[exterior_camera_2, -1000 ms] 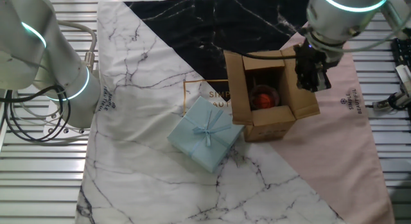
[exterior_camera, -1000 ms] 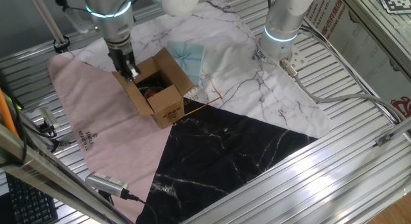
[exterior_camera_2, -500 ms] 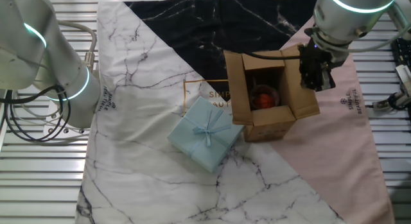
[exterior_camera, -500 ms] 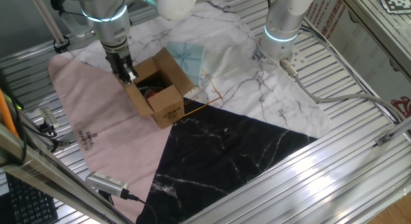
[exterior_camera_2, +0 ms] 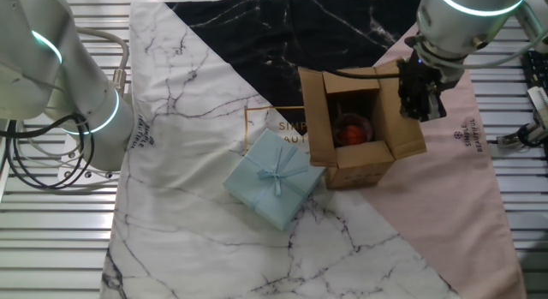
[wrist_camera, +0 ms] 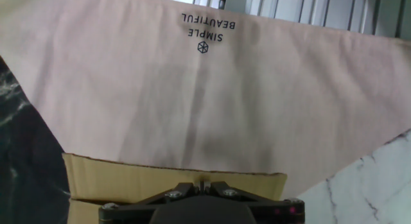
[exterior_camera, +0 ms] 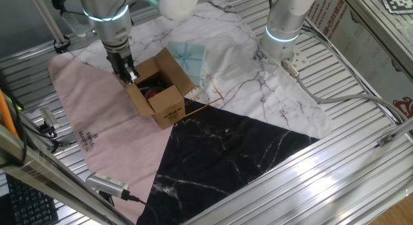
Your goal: Cover the box
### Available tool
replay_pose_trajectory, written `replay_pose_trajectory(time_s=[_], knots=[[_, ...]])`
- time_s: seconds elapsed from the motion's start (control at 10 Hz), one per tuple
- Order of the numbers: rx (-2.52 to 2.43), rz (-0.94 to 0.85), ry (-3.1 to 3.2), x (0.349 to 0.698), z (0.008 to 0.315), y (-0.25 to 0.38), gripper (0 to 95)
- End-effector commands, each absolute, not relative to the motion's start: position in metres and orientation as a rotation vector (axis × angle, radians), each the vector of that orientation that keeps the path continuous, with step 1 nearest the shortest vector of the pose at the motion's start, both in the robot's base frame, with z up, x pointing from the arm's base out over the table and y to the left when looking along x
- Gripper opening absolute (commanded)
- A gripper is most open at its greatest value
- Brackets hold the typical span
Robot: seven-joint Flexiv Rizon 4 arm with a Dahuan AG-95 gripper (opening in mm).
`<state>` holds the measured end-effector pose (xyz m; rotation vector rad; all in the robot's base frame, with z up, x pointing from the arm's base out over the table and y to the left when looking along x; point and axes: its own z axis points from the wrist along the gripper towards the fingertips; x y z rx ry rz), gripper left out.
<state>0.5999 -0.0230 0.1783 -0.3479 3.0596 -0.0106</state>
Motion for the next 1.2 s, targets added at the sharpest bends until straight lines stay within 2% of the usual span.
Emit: replay_pose_trajectory(time_s=[0.1, 1.2], knots=[[-0.350, -0.013, 3.059, 0.5994, 0.1786, -0.0234, 0.0], [-0.459, -0.032, 2.909, 0.5994, 0.1786, -0.0234, 0.0]])
